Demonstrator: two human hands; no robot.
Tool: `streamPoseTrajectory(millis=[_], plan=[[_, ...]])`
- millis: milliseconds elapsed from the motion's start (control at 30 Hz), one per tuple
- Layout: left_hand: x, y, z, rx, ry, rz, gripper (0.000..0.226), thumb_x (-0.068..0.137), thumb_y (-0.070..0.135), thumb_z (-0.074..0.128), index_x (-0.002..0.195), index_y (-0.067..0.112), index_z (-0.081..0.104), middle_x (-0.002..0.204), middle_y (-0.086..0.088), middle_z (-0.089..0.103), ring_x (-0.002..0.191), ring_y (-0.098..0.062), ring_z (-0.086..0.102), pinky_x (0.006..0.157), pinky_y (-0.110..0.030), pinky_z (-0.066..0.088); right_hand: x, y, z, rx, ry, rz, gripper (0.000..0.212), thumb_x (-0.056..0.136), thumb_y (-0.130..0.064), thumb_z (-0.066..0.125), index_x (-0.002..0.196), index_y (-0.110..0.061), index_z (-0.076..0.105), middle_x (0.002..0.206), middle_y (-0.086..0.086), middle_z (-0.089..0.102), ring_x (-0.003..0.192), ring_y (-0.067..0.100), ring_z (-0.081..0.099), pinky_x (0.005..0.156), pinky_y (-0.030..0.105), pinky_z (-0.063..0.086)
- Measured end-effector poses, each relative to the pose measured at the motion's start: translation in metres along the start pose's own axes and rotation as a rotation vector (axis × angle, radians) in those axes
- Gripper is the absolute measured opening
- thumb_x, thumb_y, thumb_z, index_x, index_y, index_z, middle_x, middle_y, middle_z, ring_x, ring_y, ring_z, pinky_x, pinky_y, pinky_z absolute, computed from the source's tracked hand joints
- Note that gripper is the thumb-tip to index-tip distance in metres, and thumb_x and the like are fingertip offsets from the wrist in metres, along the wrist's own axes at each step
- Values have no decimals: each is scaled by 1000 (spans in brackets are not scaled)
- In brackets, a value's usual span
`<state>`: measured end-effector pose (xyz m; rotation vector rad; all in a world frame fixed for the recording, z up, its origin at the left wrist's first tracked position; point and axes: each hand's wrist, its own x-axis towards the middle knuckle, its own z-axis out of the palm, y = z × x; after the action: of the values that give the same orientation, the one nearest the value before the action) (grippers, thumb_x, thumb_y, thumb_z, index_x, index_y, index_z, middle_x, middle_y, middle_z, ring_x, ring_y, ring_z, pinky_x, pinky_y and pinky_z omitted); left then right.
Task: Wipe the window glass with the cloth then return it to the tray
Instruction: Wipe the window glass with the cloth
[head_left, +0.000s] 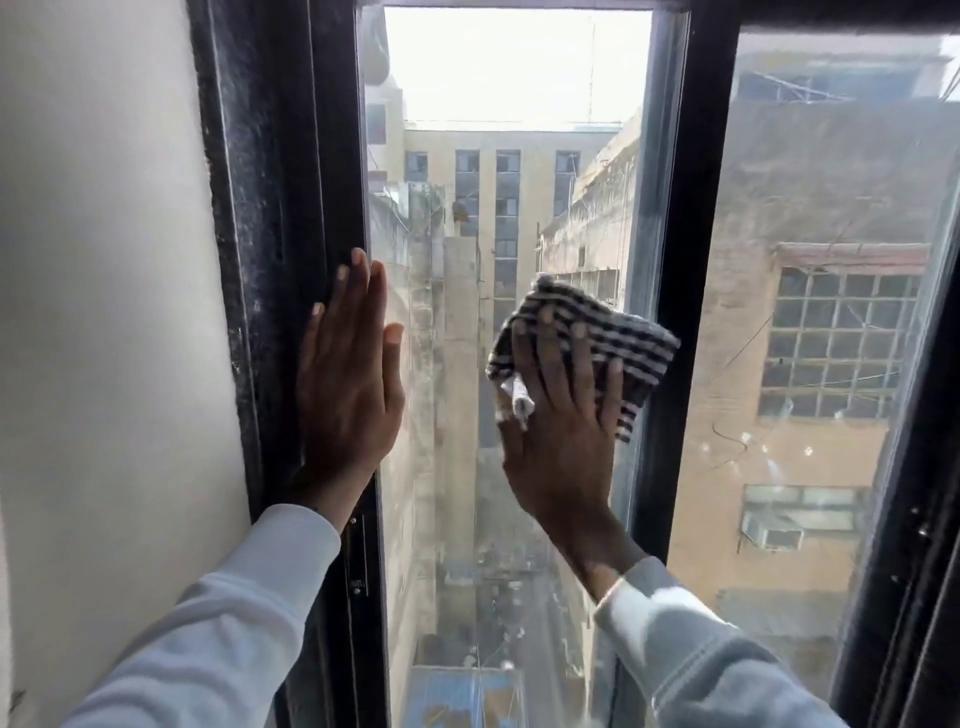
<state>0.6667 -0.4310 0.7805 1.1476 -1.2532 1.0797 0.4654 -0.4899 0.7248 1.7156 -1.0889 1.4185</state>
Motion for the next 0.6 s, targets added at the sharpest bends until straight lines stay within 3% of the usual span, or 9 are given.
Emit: streamPoseTrajectory(millis=[100,167,233,333,433,533,600], plan=[[1,3,-3,-18,-22,-4,56,122,28,29,173,7,35,181,-12,33,169,-25,32,137,-46,26,-90,-13,2,-24,-123,39,81,103,-48,48,175,-24,21,186,0,5,172,29,-4,136,57,-12],[2,2,-5,-29,-35,6,56,120,26,31,173,7,35,182,-12,32,170,-26,31,137,-46,26,-135,-40,2,-51,-247,-226,91,95,-53,58,175,-31,21,185,-7,4,172,25,-9,137,57,5],[2,-1,-7,-61,-39,3,56,119,23,34,173,6,36,181,-12,32,169,-26,32,137,-47,25,-101,-53,6,-40,-244,-471,81,96,-58,56,171,-36,33,183,-11,18,171,19,3,131,51,28],[2,-2,-8,-128,-31,-5,56,118,18,36,172,2,35,181,-13,33,169,-28,33,137,-41,22,24,-50,1,51,-76,-421,71,101,-51,53,168,-31,41,178,-5,37,168,26,27,135,53,16],[2,0,-9,-191,-54,-47,58,117,16,37,172,0,32,181,-12,33,169,-28,32,138,-36,17,92,-19,-13,27,81,-174,70,104,-46,52,170,-27,37,180,-1,34,168,30,26,136,57,12],[3,0,-11,-208,-88,-54,59,118,20,34,172,-1,30,182,-12,31,170,-28,30,138,-30,12,30,-19,-8,21,19,-46,77,103,-45,48,174,-29,24,184,-4,18,172,28,7,137,55,-4],[2,-2,-13,-205,-104,-50,61,117,25,31,173,0,30,182,-12,30,170,-27,30,137,-27,10,-45,-45,2,-11,-139,-206,88,97,-51,56,175,-31,21,184,-6,9,172,25,-8,137,55,-8]])
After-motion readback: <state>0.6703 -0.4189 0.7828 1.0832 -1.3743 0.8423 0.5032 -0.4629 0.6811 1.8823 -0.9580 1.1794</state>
